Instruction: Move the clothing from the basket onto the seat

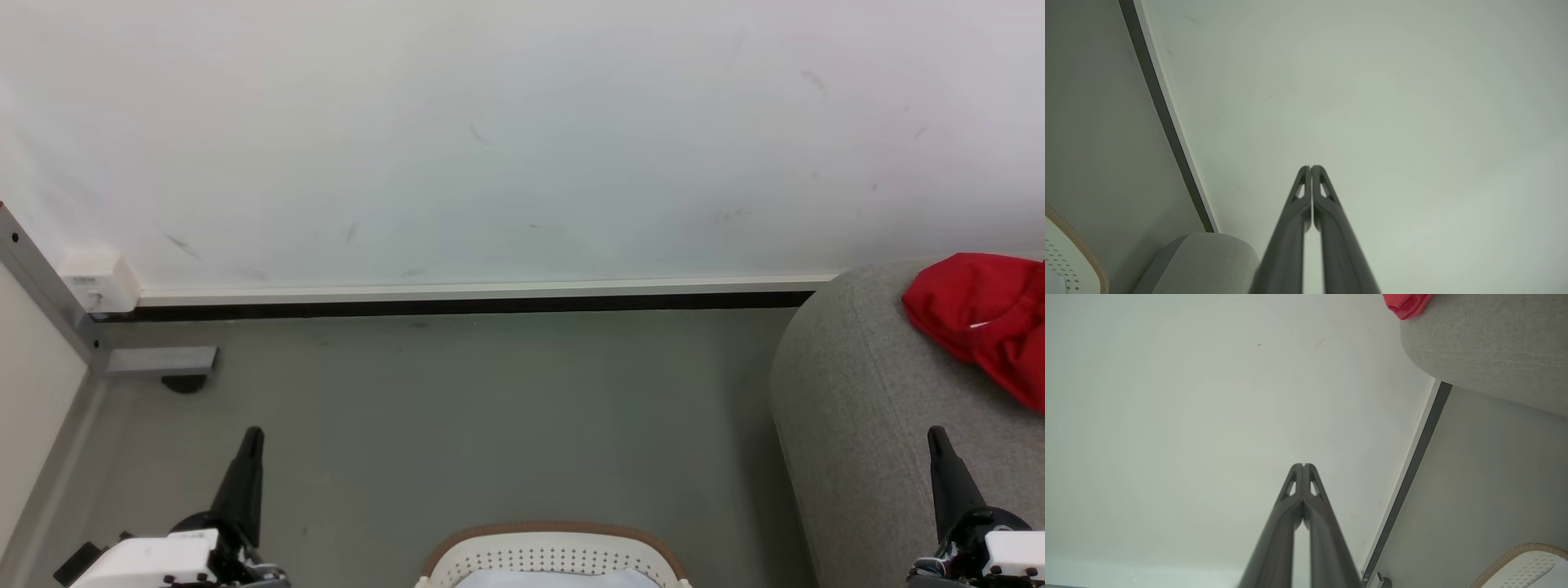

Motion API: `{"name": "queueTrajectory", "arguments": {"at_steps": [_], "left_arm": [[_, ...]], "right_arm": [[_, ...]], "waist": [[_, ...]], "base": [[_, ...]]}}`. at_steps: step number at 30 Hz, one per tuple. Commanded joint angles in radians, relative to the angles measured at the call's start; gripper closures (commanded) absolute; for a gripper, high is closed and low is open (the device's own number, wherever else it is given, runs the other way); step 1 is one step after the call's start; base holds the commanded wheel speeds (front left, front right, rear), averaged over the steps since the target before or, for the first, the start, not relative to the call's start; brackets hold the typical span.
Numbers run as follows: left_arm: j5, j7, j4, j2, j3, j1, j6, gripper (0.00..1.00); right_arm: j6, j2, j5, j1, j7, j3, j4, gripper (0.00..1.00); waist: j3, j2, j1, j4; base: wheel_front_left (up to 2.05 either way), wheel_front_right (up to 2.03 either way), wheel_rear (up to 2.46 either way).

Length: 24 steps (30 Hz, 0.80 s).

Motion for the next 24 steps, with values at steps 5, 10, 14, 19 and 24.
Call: {"name": "queueTrajectory", "arguments": {"at_steps": [5, 10, 14, 19, 24], "left_arm": [[-0.012, 0.004, -0.003, 0.001, 0.003, -0.009, -0.004, 1.0], [-0.012, 0.004, -0.003, 0.001, 0.003, -0.009, -0.004, 1.0], [-0.012, 0.004, -0.003, 0.002, 0.003, -0.009, -0.004, 1.0], [-0.012, 0.004, -0.003, 0.002, 0.003, -0.009, -0.004, 1.0], [-0.012, 0.004, -0.003, 0.002, 0.003, -0.009, -0.004, 1.0]], "right_arm": [[-0.002, -0.006, 0.005, -0.01, -0.004, 0.002, -0.001, 1.0], [-0.002, -0.008, 0.007, -0.01, -0.005, 0.004, -0.001, 1.0], [-0.002, -0.009, 0.008, -0.01, -0.006, 0.005, -0.001, 1.0], [-0.002, -0.01, 0.009, -0.01, -0.007, 0.007, -0.001, 1.0], [-0.002, -0.011, 0.011, -0.009, -0.007, 0.008, -0.001, 1.0]], "waist": [[0.0, 0.0, 0.0, 0.0], [0.0, 0.0, 0.0, 0.0], [0.0, 0.0, 0.0, 0.0], [0.0, 0.0, 0.0, 0.0], [0.0, 0.0, 0.0, 0.0]], "base": [[0.0, 0.0, 0.0], [0.0, 0.0, 0.0], [0.0, 0.0, 0.0], [0.0, 0.0, 0.0], [0.0, 0.0, 0.0]]}}
